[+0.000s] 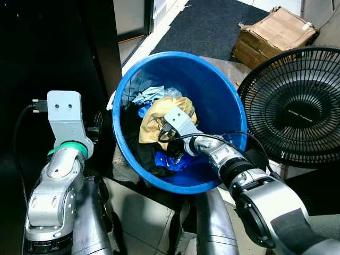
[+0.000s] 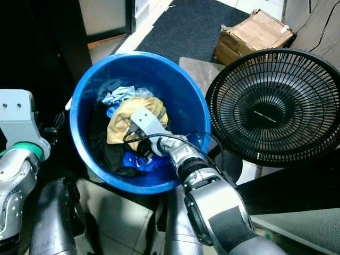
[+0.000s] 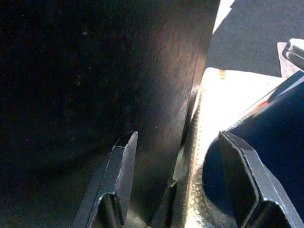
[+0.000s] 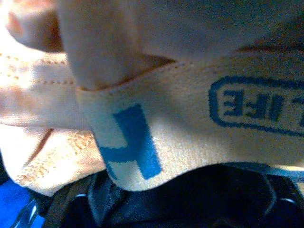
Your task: Clothes washing
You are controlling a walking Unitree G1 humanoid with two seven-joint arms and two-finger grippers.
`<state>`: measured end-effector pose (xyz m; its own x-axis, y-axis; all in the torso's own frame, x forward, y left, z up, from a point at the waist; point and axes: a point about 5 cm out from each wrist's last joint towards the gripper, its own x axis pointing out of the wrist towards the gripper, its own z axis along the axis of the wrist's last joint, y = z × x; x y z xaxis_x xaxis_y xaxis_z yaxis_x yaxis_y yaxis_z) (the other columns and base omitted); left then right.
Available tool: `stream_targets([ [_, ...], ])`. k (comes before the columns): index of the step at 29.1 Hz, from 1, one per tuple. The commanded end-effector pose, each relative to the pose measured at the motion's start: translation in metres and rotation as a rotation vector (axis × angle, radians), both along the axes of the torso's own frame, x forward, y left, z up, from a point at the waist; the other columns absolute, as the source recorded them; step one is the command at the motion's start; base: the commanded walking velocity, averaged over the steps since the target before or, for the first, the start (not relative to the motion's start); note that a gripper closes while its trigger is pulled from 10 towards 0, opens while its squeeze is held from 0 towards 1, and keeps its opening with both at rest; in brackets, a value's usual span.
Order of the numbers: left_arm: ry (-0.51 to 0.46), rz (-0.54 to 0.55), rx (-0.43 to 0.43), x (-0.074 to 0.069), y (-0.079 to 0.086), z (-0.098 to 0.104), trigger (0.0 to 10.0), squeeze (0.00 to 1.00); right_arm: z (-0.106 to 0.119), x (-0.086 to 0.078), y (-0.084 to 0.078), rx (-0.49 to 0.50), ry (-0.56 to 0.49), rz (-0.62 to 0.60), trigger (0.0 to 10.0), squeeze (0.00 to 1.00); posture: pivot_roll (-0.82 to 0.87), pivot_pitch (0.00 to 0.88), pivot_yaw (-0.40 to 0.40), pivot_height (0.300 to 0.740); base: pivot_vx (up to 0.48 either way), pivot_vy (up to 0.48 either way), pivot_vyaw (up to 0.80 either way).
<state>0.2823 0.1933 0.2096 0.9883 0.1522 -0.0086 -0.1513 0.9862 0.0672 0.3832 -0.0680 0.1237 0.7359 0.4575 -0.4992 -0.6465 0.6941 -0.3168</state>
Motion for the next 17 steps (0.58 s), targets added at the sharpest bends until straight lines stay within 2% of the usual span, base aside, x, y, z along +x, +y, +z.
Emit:
stream_targets([
  [1, 0.023, 0.075, 0.008, -0.0055, 0.0127, -0.0049, 10.0, 0.00, -0.0299, -0.0130, -0.0118, -0.045, 0.107, -0.027, 0.0, 0.00, 0.26, 0.349, -0.109, 0.445, 0.000, 0.000, 0.00],
  [17, 0.020, 0.070, 0.005, -0.0040, 0.0110, -0.0046, 10.0, 0.00, -0.0268, -0.0117, -0.0108, -0.029, 0.097, -0.018, 0.0, 0.00, 0.26, 0.336, -0.109, 0.445, 0.000, 0.000, 0.00],
])
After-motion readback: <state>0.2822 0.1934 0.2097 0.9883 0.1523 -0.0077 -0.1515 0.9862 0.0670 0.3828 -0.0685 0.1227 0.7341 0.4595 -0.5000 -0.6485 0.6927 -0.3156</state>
